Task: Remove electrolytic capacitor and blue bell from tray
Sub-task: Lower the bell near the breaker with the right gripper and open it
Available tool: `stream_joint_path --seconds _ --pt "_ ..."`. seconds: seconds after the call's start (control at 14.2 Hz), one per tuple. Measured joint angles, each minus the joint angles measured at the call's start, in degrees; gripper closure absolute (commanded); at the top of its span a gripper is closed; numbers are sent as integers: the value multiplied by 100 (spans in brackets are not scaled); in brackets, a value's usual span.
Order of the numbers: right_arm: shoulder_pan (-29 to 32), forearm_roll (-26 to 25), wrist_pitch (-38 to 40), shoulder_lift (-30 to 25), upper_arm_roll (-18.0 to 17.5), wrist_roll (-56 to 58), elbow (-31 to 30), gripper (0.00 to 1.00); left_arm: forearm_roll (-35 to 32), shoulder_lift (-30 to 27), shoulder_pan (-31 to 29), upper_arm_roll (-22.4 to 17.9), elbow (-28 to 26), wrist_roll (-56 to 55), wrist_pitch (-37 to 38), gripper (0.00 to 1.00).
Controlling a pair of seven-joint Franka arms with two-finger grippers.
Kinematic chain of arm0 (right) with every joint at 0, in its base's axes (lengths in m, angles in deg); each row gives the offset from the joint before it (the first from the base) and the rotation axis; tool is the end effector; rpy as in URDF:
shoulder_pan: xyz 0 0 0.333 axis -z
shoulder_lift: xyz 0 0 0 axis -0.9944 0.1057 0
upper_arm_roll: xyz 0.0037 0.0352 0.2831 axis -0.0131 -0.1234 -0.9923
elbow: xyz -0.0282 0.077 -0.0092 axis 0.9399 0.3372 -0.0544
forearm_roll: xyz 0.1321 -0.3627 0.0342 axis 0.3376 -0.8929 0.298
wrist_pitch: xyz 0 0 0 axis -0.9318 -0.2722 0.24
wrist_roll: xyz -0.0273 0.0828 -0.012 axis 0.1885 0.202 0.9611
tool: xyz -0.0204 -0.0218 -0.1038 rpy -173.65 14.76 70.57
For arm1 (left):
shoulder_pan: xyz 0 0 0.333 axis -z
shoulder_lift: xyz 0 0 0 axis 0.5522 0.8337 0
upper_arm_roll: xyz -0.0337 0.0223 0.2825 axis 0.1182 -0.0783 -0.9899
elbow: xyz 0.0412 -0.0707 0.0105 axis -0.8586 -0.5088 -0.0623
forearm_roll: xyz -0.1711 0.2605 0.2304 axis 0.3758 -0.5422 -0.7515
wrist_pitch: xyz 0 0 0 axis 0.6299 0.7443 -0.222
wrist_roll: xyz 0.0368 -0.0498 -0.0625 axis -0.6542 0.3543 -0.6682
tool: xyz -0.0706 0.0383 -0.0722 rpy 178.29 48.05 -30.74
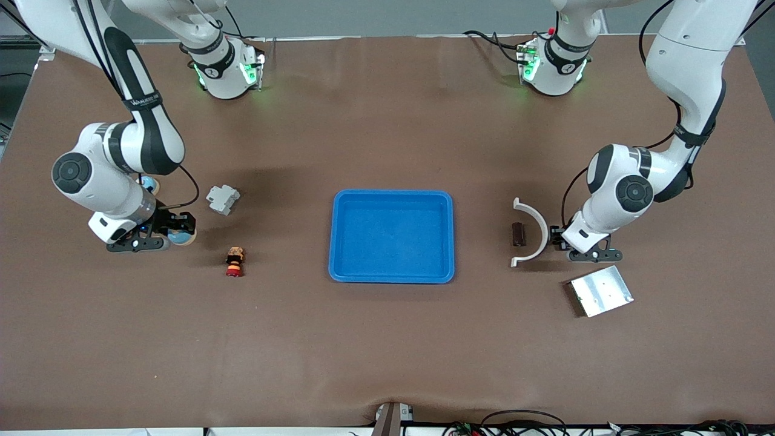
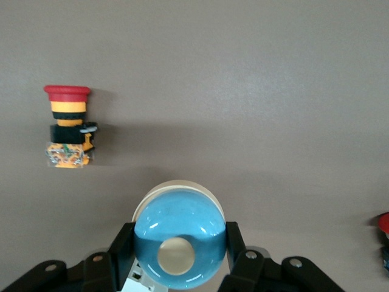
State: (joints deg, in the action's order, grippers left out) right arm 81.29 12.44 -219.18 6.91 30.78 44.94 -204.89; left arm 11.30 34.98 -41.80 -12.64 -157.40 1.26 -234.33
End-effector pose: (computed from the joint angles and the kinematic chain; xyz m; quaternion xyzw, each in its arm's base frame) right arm 0.5423 -0.0206 0.2445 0.9992 0.0394 -0.0079 0.0030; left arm 0.5436 -0.0581 0.1574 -0.9999 0.0091 0.0082 0.0113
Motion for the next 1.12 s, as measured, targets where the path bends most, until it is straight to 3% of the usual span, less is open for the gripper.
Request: stream_joint_path --seconds 0.14,0.7,1.12 --pt "140 0 -41 4 0 154 -38 100 0 2 -1 2 -2 0 -18 0" --pt "227 9 -814 268 -45 241 -457 100 0 30 -30 4 -5 1 -57 0" --pt "226 445 -910 436 -123 303 -457 100 0 12 -79 8 48 160 -13 0"
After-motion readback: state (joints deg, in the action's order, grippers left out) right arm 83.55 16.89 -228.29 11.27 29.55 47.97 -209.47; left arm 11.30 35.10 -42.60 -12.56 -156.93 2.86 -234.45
